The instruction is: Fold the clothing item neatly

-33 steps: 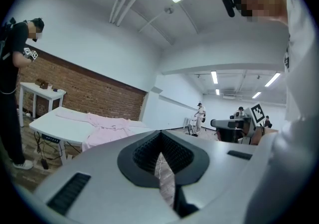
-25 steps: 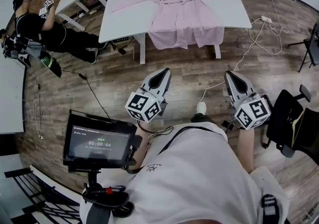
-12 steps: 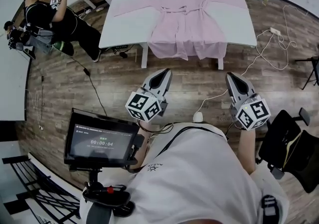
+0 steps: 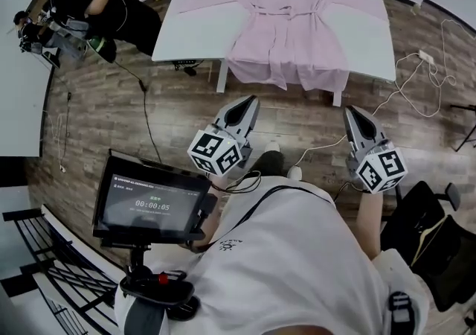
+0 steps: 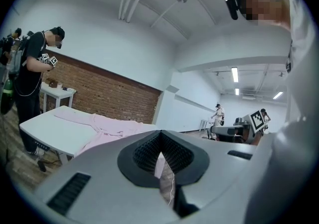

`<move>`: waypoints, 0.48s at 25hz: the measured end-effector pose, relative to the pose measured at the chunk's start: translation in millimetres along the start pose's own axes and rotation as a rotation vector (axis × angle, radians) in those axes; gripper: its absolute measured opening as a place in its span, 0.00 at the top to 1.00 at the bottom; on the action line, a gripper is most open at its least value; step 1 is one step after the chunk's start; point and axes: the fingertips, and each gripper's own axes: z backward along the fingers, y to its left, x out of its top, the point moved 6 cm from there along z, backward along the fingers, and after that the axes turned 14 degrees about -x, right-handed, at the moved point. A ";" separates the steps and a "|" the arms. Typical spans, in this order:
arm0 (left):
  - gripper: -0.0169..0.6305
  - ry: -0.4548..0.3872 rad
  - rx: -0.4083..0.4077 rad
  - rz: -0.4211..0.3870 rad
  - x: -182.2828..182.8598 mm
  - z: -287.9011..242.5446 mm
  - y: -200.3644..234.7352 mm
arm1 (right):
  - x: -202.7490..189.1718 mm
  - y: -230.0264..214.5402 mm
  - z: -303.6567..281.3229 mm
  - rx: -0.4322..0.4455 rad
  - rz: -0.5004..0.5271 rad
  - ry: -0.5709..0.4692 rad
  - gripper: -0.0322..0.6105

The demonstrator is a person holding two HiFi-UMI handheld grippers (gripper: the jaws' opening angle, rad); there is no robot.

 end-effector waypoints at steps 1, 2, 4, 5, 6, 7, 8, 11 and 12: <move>0.97 0.000 0.001 -0.001 -0.8 1.1 0.0 | -1.3 1.3 -1.2 0.008 0.005 0.002 0.95; 0.97 -0.001 0.002 -0.003 -2.1 2.5 0.0 | -1.8 3.5 -1.7 0.015 0.012 0.000 0.95; 0.97 -0.004 0.000 -0.007 -4.3 4.5 0.6 | -1.8 6.7 -1.0 0.017 0.017 -0.009 0.95; 0.97 -0.006 -0.004 -0.010 -4.5 4.3 2.4 | -1.9 6.8 -1.2 0.008 0.014 -0.015 0.95; 0.97 -0.007 -0.009 -0.014 -3.9 2.8 6.4 | -2.1 6.4 -3.5 -0.003 0.010 -0.019 0.95; 0.97 -0.008 -0.013 -0.016 -2.4 -0.3 13.8 | -1.7 6.0 -9.2 -0.012 0.009 -0.019 0.95; 0.97 -0.007 -0.017 -0.015 -0.4 -4.9 24.4 | -0.5 5.7 -18.5 -0.016 0.014 -0.015 0.95; 0.97 -0.004 -0.034 -0.004 9.7 -22.6 60.9 | 8.6 3.2 -53.9 -0.020 0.032 0.010 0.95; 0.97 -0.003 -0.041 -0.007 15.1 -28.5 72.4 | 13.7 2.0 -65.7 -0.023 0.037 0.011 0.95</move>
